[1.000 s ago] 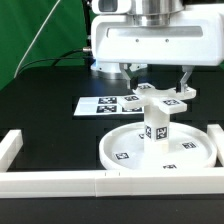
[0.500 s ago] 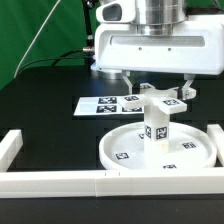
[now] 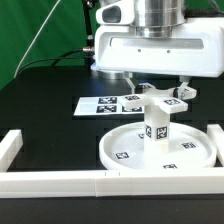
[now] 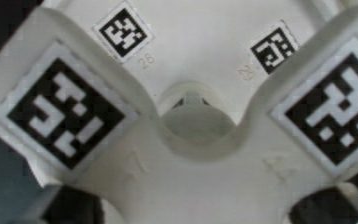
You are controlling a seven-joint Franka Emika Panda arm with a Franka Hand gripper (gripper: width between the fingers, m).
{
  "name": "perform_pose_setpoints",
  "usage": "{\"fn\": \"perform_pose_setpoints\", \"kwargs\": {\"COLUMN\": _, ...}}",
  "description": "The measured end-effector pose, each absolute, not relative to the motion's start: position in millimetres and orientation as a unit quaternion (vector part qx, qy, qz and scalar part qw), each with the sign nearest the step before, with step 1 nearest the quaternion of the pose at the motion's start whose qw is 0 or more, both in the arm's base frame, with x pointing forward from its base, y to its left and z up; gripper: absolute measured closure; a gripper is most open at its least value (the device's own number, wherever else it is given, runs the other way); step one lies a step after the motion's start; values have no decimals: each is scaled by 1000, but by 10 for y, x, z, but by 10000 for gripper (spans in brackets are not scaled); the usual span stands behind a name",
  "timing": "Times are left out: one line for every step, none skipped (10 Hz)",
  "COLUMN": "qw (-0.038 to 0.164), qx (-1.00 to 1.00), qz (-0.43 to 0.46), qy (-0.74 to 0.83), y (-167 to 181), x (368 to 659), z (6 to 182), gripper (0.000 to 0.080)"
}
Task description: Assemble round table
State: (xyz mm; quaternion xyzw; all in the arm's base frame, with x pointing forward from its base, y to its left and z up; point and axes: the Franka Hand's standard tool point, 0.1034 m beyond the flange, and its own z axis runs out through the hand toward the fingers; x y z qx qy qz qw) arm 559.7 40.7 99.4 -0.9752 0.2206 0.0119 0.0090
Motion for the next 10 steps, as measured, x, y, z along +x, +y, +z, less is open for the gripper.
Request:
{"fn": "perform_pose_setpoints", "kwargs": {"qw": 9, "qx": -963, "qz": 12, "qy": 271, "y": 407, "x": 5597, "z": 993, "gripper": 362}}
{"fn": "perform_pose_setpoints", "kwargs": {"qw": 8, "qx": -955, "qz": 13, "qy": 297, "y": 408, "x": 5597, "z": 993, "gripper": 362}}
{"fn": "perform_pose_setpoints", "kwargs": {"qw": 9, "qx": -944, "qz": 12, "qy": 330, "y": 405, "x": 5612, "z": 990, "gripper": 362}}
{"fn": "perform_pose_setpoints", "kwargs": {"qw": 11, "qx": -930, "qz": 13, "qy": 367, "y": 407, "x": 5645, "z": 992, "gripper": 362}}
{"fn": "perform_pose_setpoints", "kwargs": {"qw": 11, "qx": -921, "qz": 14, "qy": 390, "y": 404, "x": 5649, "z": 991, "gripper": 362}}
{"fn": "perform_pose_setpoints", "kwargs": {"qw": 11, "qx": -913, "qz": 14, "qy": 408, "y": 405, "x": 5649, "z": 992, "gripper": 362}}
{"fn": "perform_pose_setpoints", "kwargs": {"qw": 12, "qx": -889, "qz": 13, "qy": 458, "y": 407, "x": 5651, "z": 991, "gripper": 362}}
{"fn": "perform_pose_setpoints", "kwargs": {"qw": 14, "qx": -864, "qz": 12, "qy": 504, "y": 407, "x": 5647, "z": 989, "gripper": 362}}
{"fn": "perform_pose_setpoints", "kwargs": {"qw": 13, "qx": -843, "qz": 11, "qy": 537, "y": 411, "x": 5648, "z": 990, "gripper": 361}}
{"fn": "perform_pose_setpoints", "kwargs": {"qw": 13, "qx": -816, "qz": 11, "qy": 578, "y": 410, "x": 5652, "z": 993, "gripper": 361}}
